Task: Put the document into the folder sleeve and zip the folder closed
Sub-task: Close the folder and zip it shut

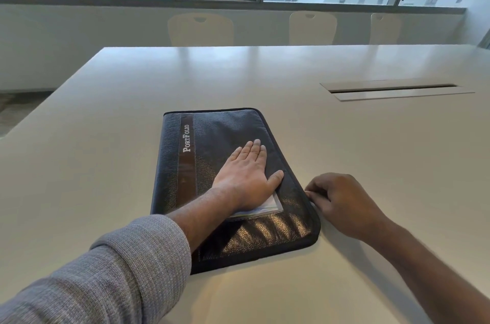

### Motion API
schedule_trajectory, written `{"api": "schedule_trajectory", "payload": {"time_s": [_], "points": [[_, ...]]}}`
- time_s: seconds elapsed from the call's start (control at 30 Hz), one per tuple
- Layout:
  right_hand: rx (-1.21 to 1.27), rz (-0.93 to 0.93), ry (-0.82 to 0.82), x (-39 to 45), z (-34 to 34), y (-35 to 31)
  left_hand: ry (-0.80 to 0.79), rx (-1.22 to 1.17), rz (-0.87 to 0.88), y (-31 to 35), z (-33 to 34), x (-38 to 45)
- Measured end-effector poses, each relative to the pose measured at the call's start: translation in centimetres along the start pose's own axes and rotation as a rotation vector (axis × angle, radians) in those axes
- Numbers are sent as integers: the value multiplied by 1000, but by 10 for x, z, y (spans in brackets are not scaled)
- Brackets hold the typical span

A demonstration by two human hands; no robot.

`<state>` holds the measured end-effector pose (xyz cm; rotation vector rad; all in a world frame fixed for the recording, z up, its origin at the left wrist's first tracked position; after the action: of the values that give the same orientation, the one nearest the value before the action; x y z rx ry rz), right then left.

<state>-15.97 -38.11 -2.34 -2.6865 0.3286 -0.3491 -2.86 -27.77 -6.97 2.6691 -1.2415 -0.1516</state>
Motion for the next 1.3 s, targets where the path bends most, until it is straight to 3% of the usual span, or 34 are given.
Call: {"api": "schedule_trajectory", "payload": {"time_s": [0.17,0.3,0.37,0.93,1.3], "points": [[29,10,57,3,1,1,43,-66,66,6,-6,-4],[56,-15,101,2,0,-1,86,-113,406,40,-22,-17],[58,-27,99,-1,0,-2,65,-131,470,49,-25,-19],[76,-14,123,-40,-9,5,82,-162,482,52,-27,-13],[-6,12,140,-9,-6,8,97,-167,479,53,-28,-14]]}}
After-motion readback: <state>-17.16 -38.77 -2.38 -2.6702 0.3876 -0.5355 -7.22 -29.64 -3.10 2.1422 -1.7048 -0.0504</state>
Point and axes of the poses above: each hand's wrist, its own x-axis towards the middle knuckle, its own z-axis out of the palm, y = z × x, the point moved 9 cm from there along x, towards the middle knuckle, and after that the axes turned 3 degrees about -x, right-handed, at the moved point
